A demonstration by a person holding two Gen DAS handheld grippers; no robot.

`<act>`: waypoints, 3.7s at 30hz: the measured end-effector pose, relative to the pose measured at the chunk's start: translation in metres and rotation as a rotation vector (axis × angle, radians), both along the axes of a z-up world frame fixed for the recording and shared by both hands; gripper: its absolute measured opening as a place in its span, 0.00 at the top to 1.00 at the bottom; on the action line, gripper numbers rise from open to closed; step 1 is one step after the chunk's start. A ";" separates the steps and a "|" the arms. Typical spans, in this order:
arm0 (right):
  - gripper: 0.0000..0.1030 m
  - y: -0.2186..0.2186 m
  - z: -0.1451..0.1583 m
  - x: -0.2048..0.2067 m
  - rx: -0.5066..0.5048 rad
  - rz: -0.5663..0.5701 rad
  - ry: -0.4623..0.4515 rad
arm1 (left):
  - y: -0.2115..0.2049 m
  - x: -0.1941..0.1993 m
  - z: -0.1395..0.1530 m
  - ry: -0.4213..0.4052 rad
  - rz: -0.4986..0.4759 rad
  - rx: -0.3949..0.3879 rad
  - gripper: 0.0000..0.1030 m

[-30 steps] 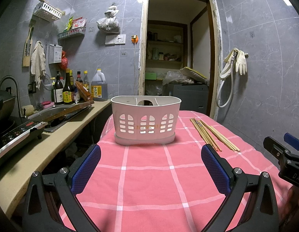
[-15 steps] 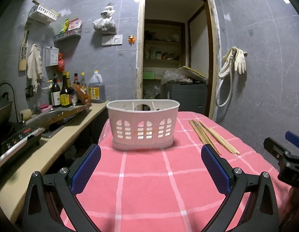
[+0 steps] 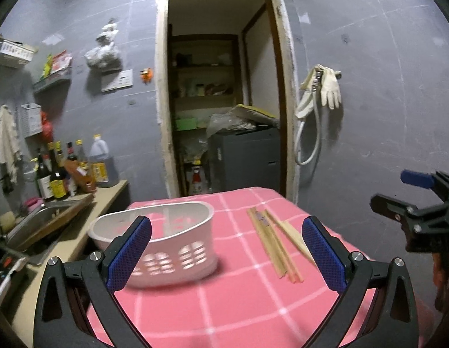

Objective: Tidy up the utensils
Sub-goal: 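Move both grippers forward over the wooden chopstick bundle, then close the right gripper on one chopstick while the left gripper grasps another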

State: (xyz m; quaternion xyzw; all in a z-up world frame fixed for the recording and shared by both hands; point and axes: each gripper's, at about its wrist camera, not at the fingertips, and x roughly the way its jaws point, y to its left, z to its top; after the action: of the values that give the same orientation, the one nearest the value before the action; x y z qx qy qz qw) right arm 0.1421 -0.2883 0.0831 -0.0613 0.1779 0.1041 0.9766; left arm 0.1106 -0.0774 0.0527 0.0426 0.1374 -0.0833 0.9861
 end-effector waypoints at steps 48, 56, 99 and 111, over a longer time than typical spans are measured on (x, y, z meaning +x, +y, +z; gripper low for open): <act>0.88 -0.007 -0.115 0.187 0.037 0.182 0.575 | -0.046 0.217 -0.108 0.592 -0.111 -0.054 0.90; 0.88 -0.001 -0.115 0.194 0.032 0.187 0.589 | -0.042 0.234 -0.113 0.644 -0.083 -0.075 0.90; 0.84 0.008 -0.120 0.206 0.056 0.134 0.650 | -0.040 0.229 -0.107 0.697 -0.075 -0.122 0.77; 0.91 -0.010 -0.119 0.186 0.086 0.154 0.672 | -0.038 0.226 -0.111 0.719 -0.075 -0.083 0.89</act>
State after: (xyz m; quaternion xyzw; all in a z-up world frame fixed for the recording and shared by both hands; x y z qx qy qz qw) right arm 0.3285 -0.2985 -0.0358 0.0044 0.4800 0.1994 0.8543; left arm 0.3364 -0.1150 -0.0586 -0.0242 0.4702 -0.1346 0.8719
